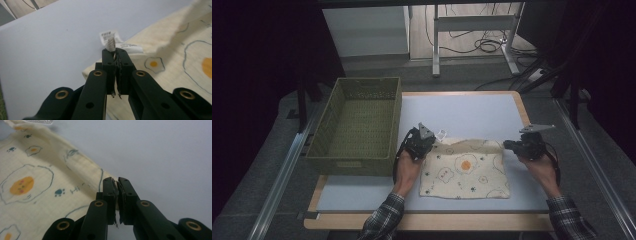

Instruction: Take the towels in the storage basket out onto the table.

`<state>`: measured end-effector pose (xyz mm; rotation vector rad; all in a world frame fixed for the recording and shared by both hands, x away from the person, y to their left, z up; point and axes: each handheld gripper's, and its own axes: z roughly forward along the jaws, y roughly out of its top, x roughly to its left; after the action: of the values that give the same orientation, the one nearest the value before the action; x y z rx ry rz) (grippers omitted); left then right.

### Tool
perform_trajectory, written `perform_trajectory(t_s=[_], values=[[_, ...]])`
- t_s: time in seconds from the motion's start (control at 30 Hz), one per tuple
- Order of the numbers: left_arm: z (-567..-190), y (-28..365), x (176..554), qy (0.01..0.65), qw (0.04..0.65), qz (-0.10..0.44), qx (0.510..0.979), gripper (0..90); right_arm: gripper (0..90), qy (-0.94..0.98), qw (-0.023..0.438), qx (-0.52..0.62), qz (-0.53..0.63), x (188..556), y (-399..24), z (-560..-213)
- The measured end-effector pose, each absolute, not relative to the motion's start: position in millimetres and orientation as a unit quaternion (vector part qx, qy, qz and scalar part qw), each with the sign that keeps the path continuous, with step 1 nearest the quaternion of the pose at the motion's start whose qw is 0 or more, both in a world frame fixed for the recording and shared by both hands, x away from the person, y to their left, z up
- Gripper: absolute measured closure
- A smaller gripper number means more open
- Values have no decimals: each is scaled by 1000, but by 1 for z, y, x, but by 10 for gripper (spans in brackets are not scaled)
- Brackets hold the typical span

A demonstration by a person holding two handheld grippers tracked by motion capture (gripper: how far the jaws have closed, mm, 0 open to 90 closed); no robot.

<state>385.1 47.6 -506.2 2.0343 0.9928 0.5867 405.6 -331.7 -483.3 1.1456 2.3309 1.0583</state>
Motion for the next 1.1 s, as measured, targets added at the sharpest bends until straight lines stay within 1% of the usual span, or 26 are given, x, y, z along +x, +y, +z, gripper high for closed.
perform_trajectory(t_s=[0.4, 0.5, 0.63, 0.83, 1.1], values=[[-518, 65, 342, 390, 426, 188, 794, 867, 847, 815, 137, 396, 401, 357, -344, -491], [-520, 71, 332, 385, 446, 168, 790, 866, 846, 813, 136, 391, 410, 344, -346, -492], [-523, 77, 320, 385, 458, 154, 786, 866, 847, 810, 131, 385, 421, 327, -347, -494], [-524, 84, 301, 376, 464, 151, 788, 864, 847, 814, 129, 372, 426, 303, -345, -496], [-526, 88, 282, 363, 466, 146, 793, 861, 846, 821, 125, 363, 421, 283, -342, -499]])
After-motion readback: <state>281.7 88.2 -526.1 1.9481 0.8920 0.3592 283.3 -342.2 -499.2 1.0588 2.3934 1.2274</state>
